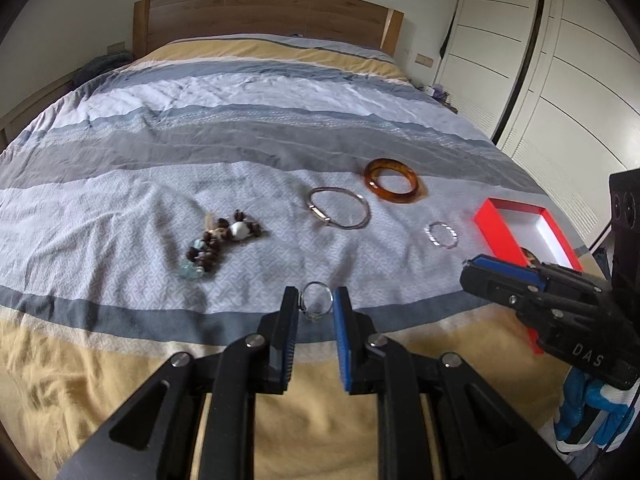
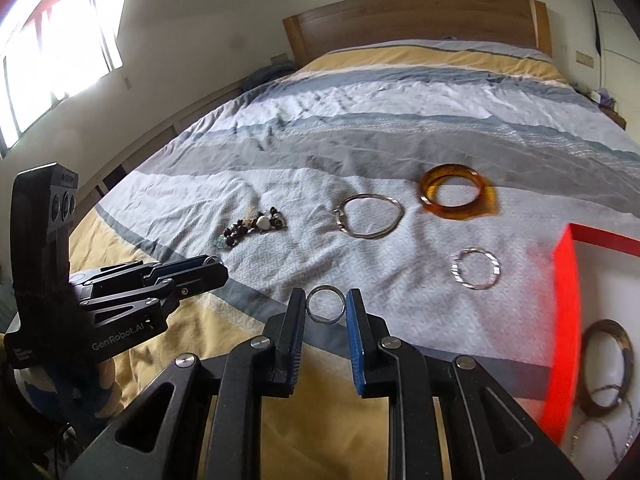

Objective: Organize jewelry
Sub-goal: 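Lower both rings into the red box and open both tools, then withdraw both tools from the box toward the beaded bracelet and twisted hoop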

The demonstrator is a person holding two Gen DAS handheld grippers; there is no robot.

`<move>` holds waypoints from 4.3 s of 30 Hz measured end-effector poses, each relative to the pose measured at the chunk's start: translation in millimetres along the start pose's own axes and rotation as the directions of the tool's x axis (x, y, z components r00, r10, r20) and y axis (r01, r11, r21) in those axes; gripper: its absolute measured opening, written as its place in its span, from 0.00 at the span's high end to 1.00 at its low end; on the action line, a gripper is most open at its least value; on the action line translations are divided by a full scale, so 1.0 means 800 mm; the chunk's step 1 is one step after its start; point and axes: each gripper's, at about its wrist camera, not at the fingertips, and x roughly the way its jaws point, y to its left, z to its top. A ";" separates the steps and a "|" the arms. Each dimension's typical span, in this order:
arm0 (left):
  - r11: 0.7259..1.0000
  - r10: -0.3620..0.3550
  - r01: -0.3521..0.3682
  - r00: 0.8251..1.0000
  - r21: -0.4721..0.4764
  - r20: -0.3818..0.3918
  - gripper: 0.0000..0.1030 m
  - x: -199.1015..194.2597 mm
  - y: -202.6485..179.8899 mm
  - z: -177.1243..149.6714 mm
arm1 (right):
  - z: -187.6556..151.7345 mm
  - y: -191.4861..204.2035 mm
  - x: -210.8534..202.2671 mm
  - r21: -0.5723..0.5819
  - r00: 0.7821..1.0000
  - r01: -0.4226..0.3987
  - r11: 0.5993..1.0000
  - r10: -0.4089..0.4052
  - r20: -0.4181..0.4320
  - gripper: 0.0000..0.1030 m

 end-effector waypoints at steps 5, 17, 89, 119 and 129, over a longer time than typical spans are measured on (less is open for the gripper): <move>0.996 -0.070 0.070 0.998 0.054 -0.005 0.84 -0.004 -0.065 0.009 | -0.012 -0.059 -0.071 0.059 0.994 0.104 0.993 -0.106 0.038 0.80; 0.948 -0.254 0.264 0.964 0.177 -0.075 0.84 0.026 -0.238 0.012 | -0.084 -0.207 -0.175 0.201 0.936 0.348 0.916 -0.353 -0.014 0.80; 0.937 -0.140 0.183 0.977 0.296 -0.161 0.73 0.199 -0.334 0.062 | -0.041 -0.292 -0.079 -0.097 0.893 0.398 0.912 -0.410 -0.188 0.52; 0.966 -0.114 0.118 0.993 0.230 -0.032 0.49 -0.057 -0.248 0.050 | -0.059 -0.169 -0.308 0.118 0.891 0.453 0.884 -0.452 -0.034 0.45; 0.991 -0.011 0.006 0.999 0.137 0.040 0.49 -0.183 -0.157 0.007 | -0.072 -0.064 -0.375 0.112 0.907 0.408 0.906 -0.416 0.060 0.41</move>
